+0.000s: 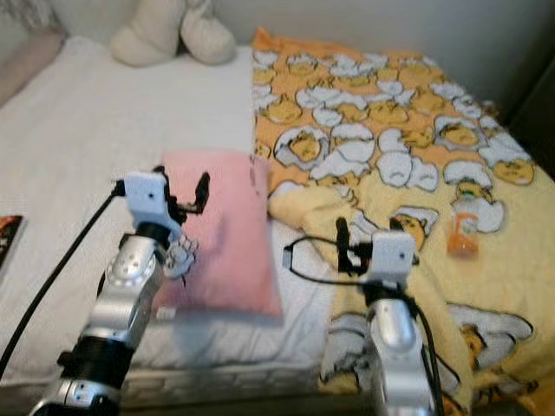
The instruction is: Clean up the room
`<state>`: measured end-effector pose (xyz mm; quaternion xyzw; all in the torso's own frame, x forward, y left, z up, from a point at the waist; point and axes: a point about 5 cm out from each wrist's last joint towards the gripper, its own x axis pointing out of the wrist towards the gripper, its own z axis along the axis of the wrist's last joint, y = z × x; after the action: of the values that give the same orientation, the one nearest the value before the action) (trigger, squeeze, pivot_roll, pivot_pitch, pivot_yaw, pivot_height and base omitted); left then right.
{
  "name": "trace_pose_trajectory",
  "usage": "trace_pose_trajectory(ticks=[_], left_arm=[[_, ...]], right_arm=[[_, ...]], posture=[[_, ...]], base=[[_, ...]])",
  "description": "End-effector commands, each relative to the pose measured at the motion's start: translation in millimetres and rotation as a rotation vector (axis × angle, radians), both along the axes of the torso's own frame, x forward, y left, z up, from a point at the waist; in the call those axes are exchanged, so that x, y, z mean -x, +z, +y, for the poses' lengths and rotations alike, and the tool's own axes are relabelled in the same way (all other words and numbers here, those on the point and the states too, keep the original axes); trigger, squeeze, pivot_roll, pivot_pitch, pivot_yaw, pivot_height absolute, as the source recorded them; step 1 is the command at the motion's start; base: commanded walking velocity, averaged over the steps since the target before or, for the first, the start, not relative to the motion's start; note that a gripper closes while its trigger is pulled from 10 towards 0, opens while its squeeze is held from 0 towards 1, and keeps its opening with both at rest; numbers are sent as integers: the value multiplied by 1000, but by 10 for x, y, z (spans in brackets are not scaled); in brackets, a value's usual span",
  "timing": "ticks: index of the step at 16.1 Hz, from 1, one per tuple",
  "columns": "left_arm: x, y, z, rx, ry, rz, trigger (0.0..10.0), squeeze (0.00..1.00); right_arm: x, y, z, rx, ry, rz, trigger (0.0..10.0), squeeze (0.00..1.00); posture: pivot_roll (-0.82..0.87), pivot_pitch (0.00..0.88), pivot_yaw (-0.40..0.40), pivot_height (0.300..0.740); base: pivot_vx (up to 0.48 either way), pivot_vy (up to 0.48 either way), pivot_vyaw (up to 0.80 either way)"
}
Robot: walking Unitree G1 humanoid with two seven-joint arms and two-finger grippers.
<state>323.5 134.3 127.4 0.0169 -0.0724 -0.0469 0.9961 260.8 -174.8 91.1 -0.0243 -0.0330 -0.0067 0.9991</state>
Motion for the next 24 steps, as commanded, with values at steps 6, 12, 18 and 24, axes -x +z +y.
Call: trace_pose_trajectory(ticks=[6,12,18,24], left_arm=[[-313,597,311,-2,77,-105,10000,0],[-653,849,365,195,-199,223,10000,0],[-459,394,650,268,-186,494,10000,0],[-117,218,877,233,-159,581,10000,0]], right_arm=[[-332,257,215,-153,206,75,10000,0],[-665,364,152,-391,260,238,10000,0],[-670,112,110,-501,329,433,10000,0],[-729,177,206,-559,407,386,10000,0]], posture=[[-63,0,-31,740],[-59,6,-23,740],[-55,81,-31,740],[-41,171,-65,740]], base=[[56,0,0],[0,0,0],[0,0,0],[0,0,0]])
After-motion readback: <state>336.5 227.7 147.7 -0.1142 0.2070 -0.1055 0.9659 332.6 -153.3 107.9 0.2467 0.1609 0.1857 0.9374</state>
